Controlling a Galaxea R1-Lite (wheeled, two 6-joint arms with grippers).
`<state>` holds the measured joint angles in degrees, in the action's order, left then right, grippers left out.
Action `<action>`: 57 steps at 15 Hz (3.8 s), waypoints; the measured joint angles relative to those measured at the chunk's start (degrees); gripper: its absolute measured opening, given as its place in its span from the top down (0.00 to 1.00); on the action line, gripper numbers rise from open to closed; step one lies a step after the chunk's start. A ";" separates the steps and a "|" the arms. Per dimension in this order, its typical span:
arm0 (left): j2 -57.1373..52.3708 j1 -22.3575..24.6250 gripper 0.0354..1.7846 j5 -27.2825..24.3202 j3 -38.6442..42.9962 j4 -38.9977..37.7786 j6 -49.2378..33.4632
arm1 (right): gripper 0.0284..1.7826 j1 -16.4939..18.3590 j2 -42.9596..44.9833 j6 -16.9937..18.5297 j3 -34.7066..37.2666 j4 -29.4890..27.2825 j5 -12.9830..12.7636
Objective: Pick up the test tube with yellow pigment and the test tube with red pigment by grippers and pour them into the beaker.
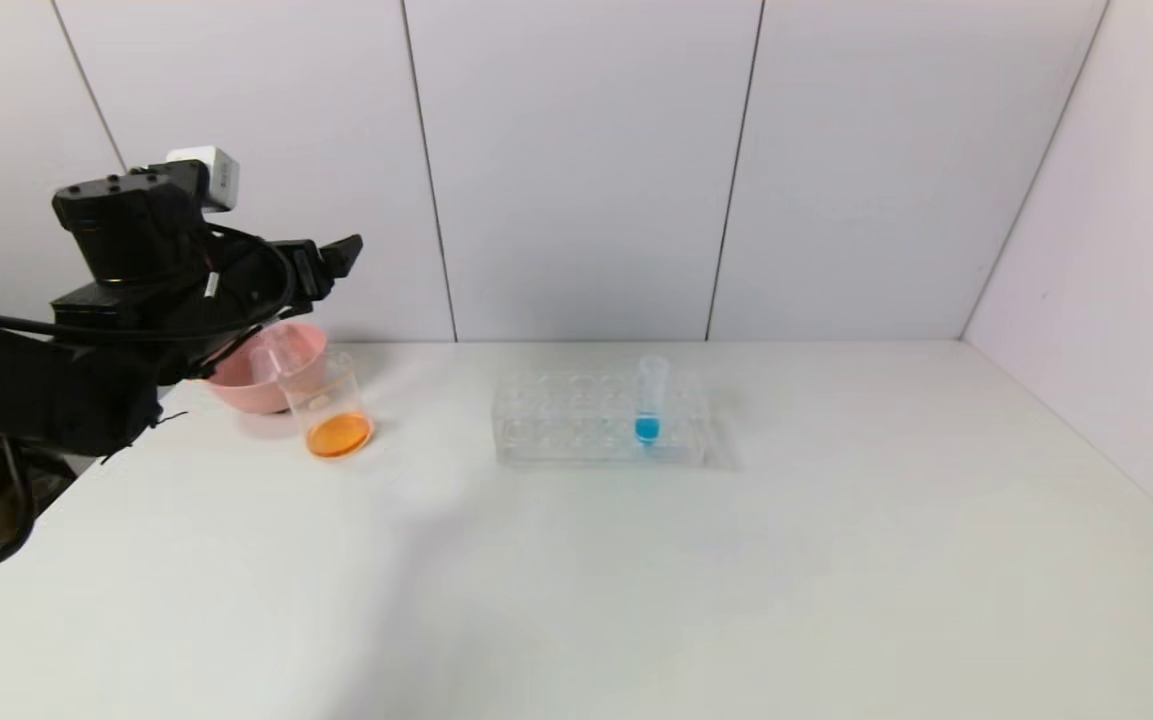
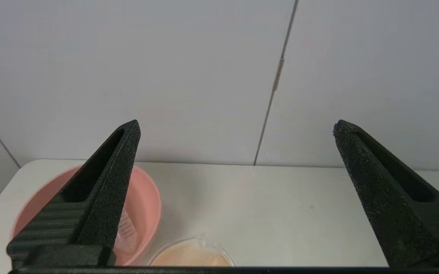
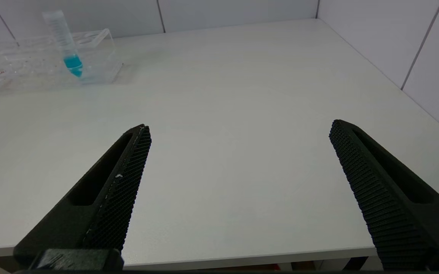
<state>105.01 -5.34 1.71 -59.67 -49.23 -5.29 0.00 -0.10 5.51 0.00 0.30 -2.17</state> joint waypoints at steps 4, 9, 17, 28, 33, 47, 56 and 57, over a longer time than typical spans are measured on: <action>-13.58 -2.51 0.01 -0.52 8.11 7.86 1.61 | 0.04 0.00 0.00 0.00 0.00 0.00 0.00; -33.57 -4.47 0.01 1.05 16.24 19.71 5.73 | 0.04 0.00 0.00 0.00 0.00 0.00 -0.02; -61.14 0.80 0.01 5.29 23.71 35.73 12.07 | 0.04 0.00 0.00 0.00 0.00 0.02 -0.02; -99.74 4.71 0.01 -0.91 34.34 51.83 12.48 | 0.04 0.00 0.00 0.00 0.00 0.00 -0.02; -104.50 4.82 0.01 -1.30 51.52 49.77 12.03 | 0.04 0.00 0.00 0.00 0.00 0.02 -0.02; -105.11 4.90 0.01 -0.66 59.65 48.96 1.35 | 0.04 0.00 0.00 0.00 0.00 -0.01 -0.02; -105.12 5.07 0.01 -0.52 59.67 48.98 0.96 | 0.04 0.00 0.00 0.07 0.00 -0.01 -0.02; -105.12 5.07 0.01 -0.50 59.67 48.98 0.96 | 0.04 0.00 0.00 0.09 0.00 -0.01 0.00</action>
<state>-0.11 -0.27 1.21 0.00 -0.24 -4.33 0.00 -0.10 5.60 0.00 0.29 -2.17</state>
